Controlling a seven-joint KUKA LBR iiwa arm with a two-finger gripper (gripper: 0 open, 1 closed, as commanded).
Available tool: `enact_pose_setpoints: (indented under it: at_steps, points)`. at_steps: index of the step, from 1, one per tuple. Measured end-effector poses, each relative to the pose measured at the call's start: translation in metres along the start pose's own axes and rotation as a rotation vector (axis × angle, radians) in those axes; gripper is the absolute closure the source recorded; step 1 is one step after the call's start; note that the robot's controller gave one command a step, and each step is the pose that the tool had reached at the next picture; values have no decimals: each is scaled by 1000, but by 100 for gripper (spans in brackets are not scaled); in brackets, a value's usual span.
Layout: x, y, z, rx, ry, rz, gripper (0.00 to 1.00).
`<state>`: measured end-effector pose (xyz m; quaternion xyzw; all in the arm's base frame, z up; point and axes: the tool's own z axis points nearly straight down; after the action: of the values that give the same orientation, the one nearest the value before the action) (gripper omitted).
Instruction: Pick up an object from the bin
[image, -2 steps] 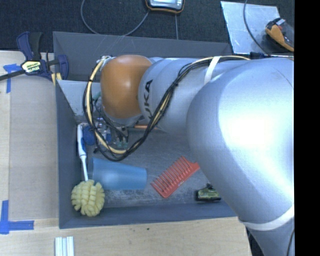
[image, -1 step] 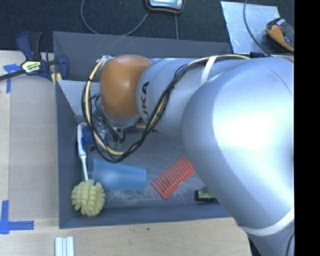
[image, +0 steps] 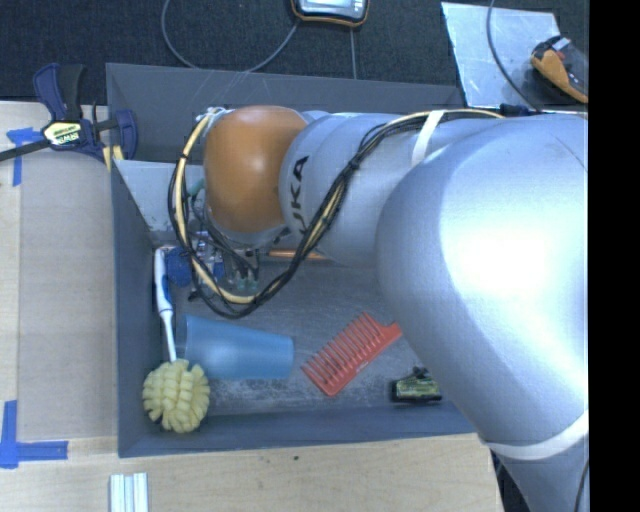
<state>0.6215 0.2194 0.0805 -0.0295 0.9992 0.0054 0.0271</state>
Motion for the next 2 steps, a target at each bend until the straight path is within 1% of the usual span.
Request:
enact_pose_setpoints:
  at_steps: [1,2]
  points:
    - [5,5,-2,1,3,176,100]
    - [0,2,2,-1,-4,51,100]
